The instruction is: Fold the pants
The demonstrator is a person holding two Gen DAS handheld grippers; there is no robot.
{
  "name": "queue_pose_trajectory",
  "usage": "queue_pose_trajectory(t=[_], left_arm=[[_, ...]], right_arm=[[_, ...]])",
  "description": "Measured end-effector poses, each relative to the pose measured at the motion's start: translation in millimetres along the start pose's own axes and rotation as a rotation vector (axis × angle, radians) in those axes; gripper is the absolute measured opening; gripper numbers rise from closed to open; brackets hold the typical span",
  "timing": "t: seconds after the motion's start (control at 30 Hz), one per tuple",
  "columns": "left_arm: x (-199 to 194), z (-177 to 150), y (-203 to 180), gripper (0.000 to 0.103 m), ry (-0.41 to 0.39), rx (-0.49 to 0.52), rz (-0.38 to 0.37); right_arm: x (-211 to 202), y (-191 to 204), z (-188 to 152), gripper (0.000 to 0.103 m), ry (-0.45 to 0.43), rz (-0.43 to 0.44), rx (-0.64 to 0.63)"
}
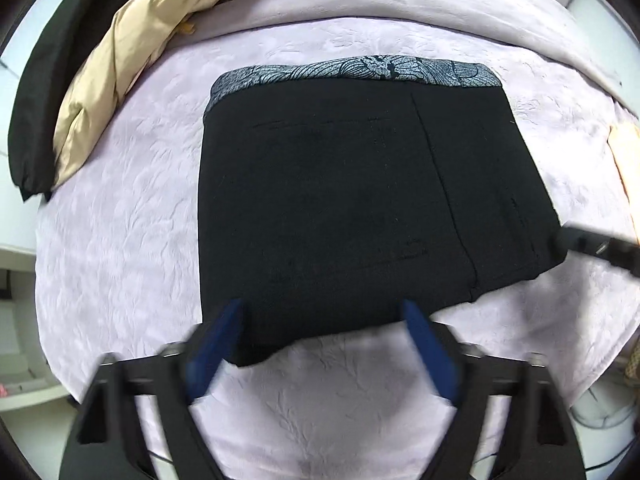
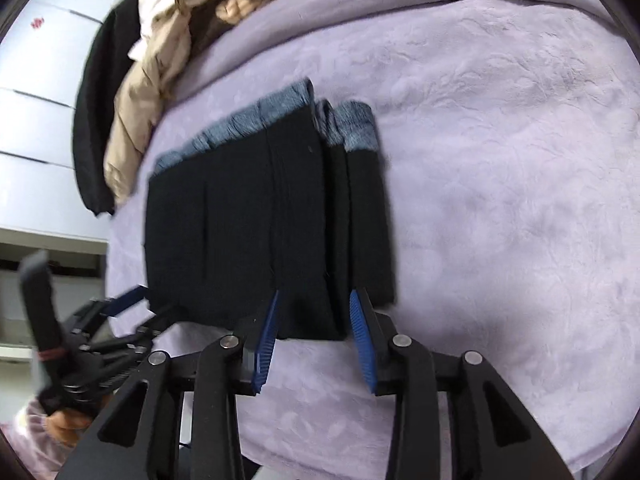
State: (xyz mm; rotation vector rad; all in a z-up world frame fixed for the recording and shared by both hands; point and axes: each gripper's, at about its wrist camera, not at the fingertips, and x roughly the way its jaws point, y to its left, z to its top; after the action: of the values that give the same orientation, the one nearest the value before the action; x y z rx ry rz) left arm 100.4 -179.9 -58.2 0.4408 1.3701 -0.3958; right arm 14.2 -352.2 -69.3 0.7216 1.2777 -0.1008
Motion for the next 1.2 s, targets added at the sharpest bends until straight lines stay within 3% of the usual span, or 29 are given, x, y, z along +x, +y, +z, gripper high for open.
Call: queue_pose_trajectory(t=[0.1,0.3,0.37,0.57,0.73,0.97,1.2], left_arm=[[-7.2,-5.7,-4.3,0.093,-0.006,-0.015,0.003],[-13.9,-13.7,-1.5,0.093,0.031,-0.054,0.032],[-14.2,-12.5,1.9,0.093,0.042,-0.063,0.046],[-27.4,-15.4,7.6,0.093,0.033,-0.083,0.075],[-36.1,-19.7,7.1,0.093,0.026,-0.109,0.091],[-45.4,-27.9,13.8,0.093,0.014,-0.148,0.116],[-61.8,-32.1,45.0,0.093,-0.009,-0.203,0.132]], right_arm=[[19.8,-4.4,-6.0,0.039,0.063,-0.045,0.001],[30.2,-6.2,-2.3,0.039,0.078,-0.095,-0.019],[29.9,-7.7,-2.6,0.043,0.080,-0.100,-0.013],[23.5,-7.7,-4.3,0.046,0.076,-0.120,-0.005],[14.3,-8.3,-5.4,0.048,0.078,-0.107,-0.013],[0.2,-21.0,-12.9,0.064,0.071,-0.052,0.021],[-16.2,-24.7,-22.8,0.065,0.043,-0.033,0.055]])
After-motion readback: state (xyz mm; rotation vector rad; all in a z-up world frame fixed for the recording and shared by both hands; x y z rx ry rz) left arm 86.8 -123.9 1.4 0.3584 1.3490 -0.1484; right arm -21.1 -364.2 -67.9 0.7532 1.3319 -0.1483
